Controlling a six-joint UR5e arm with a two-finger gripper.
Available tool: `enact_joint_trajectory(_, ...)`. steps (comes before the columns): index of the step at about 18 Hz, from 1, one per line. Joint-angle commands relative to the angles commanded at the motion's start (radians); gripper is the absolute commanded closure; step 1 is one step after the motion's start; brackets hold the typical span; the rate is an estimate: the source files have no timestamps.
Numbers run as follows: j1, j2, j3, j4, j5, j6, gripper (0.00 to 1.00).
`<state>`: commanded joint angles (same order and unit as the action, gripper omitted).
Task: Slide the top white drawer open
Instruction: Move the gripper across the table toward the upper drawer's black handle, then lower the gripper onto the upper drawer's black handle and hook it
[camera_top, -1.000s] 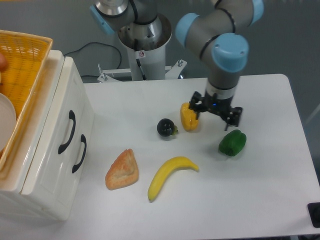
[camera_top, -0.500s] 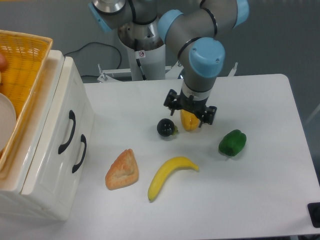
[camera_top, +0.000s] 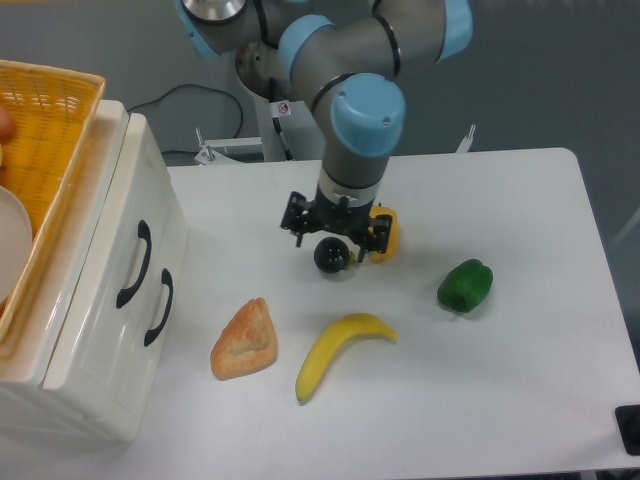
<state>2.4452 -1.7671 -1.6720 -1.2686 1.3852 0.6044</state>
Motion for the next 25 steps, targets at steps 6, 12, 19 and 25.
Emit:
enact_joint_trajectory(6, -0.054, 0.006, 0.005, 0.008, -0.012, -0.041, 0.0)
enact_joint_trajectory(12, -0.095, 0.023, -0.008, -0.029, -0.083, -0.066, 0.0)
enact_joint_trajectory(19, -0.13, 0.029, -0.008, -0.029, -0.123, -0.127, 0.0)
enact_joint_trajectory(25, -0.147, 0.018, 0.023, -0.024, -0.181, -0.155, 0.0)
